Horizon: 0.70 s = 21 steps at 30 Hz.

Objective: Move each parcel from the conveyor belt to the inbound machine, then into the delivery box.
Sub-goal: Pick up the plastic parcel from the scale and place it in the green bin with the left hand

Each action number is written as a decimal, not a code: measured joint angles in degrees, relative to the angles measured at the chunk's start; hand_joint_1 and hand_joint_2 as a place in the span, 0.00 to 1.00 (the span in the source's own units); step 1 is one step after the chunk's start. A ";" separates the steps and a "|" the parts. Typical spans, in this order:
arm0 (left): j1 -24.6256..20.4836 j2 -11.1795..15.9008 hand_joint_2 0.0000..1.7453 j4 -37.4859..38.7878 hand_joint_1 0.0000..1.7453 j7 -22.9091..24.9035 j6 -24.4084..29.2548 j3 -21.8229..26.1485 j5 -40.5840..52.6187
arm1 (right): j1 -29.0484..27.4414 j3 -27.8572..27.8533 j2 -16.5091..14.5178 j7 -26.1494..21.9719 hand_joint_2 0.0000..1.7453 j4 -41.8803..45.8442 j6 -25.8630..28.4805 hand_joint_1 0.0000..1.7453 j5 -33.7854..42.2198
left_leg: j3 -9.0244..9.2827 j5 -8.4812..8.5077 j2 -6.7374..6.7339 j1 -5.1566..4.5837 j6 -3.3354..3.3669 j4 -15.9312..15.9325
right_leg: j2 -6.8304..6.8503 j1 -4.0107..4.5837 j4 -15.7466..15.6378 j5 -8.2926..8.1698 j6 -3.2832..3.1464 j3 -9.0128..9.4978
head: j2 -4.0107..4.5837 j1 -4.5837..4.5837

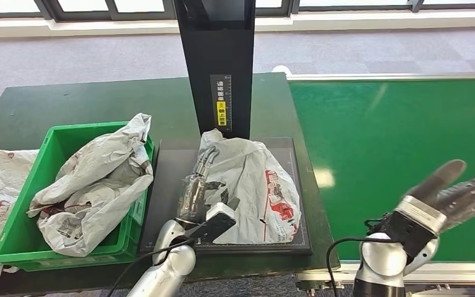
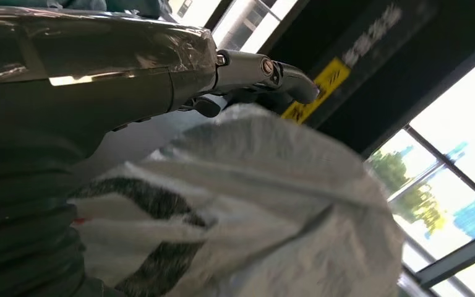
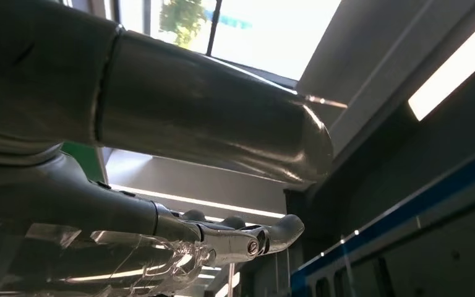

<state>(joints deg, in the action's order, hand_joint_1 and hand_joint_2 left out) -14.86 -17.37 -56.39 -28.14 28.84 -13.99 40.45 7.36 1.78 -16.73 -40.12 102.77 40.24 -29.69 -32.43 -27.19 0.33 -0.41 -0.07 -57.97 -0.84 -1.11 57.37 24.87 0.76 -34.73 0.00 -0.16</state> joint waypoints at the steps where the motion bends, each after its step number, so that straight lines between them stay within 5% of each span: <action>1: -1.09 -0.34 1.00 2.94 0.00 0.97 -0.04 -0.10 1.12 | -0.27 -0.38 0.03 0.01 0.00 1.70 0.00 0.00 0.69 | 0.00 0.00 -0.02 0.00 0.00 0.00 | -0.01 0.00 0.00 -0.01 0.00 0.00 | 0.00 0.00; 7: -4.97 -1.73 1.00 12.98 0.00 2.44 -0.05 -0.55 2.20 | -1.26 -2.07 0.14 0.01 0.00 7.14 -0.04 0.00 1.88 | 0.00 0.00 -0.06 0.01 0.00 0.00 | -0.05 0.00 0.01 -0.01 -0.01 0.00 | 0.00 0.00; 18: -7.55 -2.69 1.00 18.83 0.00 4.18 -0.03 -1.00 3.20 | -1.84 -3.07 0.22 0.02 0.00 10.47 -0.04 0.00 2.81 | 0.00 0.00 -0.03 0.01 0.00 0.00 | -0.04 0.00 0.01 -0.01 -0.01 0.04 | 0.00 0.00; 19: -7.85 -2.78 1.00 19.41 0.05 5.21 -0.03 -1.33 3.90 | -1.93 -3.32 0.23 0.03 0.00 10.89 -0.04 0.00 3.27 | 0.00 0.00 -0.01 0.01 0.00 0.00 | -0.03 0.00 0.01 -0.01 -0.01 0.05 | 0.00 0.00; 21: -8.55 -2.97 1.00 20.83 0.55 7.31 -0.15 -2.20 5.90 | -2.08 -3.71 0.24 0.03 0.00 11.69 -0.04 0.00 3.92 | 0.00 0.00 0.00 0.01 0.00 0.00 | -0.02 0.00 0.01 -0.01 -0.01 0.07 | 0.00 -0.01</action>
<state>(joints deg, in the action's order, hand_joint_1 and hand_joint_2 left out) -23.40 -20.34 -35.55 -20.82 28.69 -16.19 46.36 5.28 -1.93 -16.49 -40.09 114.46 40.19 -25.77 -32.43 -27.19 0.32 -0.41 -0.07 -57.97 -0.86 -1.12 57.38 24.86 0.76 -34.66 0.00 -0.17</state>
